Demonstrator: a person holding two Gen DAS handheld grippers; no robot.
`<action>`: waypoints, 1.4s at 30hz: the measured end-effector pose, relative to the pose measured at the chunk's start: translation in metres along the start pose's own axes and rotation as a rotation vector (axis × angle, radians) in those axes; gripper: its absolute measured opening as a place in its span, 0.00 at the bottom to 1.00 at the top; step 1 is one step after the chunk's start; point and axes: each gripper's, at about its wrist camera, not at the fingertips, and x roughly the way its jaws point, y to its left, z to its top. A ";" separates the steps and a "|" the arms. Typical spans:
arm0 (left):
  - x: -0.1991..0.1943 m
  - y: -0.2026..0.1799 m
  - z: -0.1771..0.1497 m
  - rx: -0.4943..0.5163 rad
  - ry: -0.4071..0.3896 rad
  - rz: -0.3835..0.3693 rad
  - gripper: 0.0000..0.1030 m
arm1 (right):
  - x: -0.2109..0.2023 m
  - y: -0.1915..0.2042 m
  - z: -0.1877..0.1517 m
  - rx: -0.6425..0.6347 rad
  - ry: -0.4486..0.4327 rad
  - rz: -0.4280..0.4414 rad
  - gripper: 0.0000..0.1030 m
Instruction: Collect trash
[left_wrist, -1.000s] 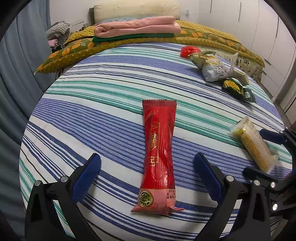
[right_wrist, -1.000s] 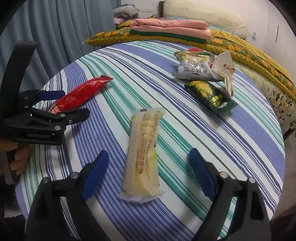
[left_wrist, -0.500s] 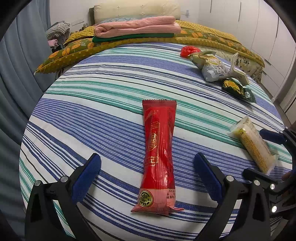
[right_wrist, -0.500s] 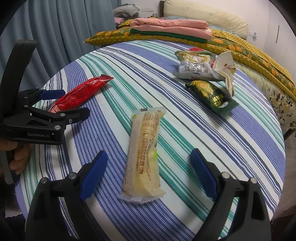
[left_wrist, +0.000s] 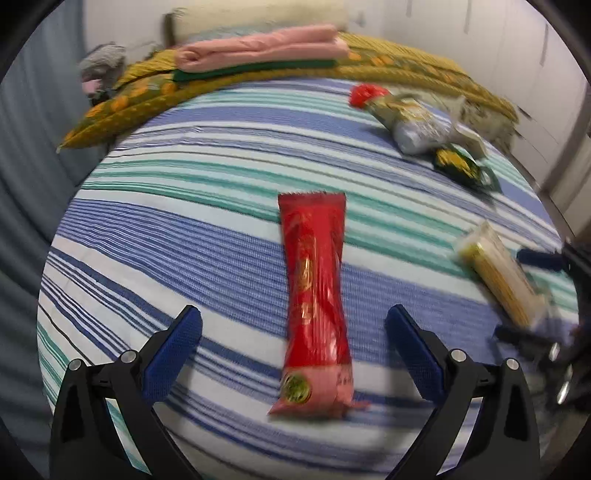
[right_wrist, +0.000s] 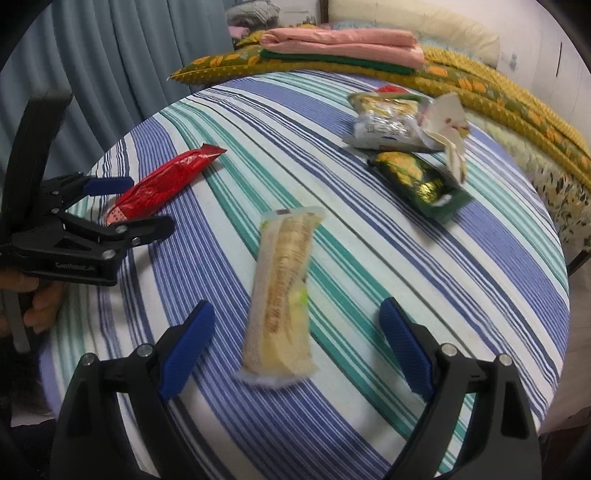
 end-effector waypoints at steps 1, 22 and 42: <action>-0.003 0.003 -0.001 -0.005 0.009 -0.021 0.96 | -0.006 -0.004 0.002 0.005 0.001 0.002 0.85; -0.012 -0.003 0.022 -0.003 -0.022 -0.062 0.23 | -0.022 -0.012 0.021 0.108 0.028 0.131 0.19; -0.048 -0.269 0.077 0.263 -0.041 -0.491 0.23 | -0.160 -0.251 -0.086 0.541 -0.198 -0.088 0.19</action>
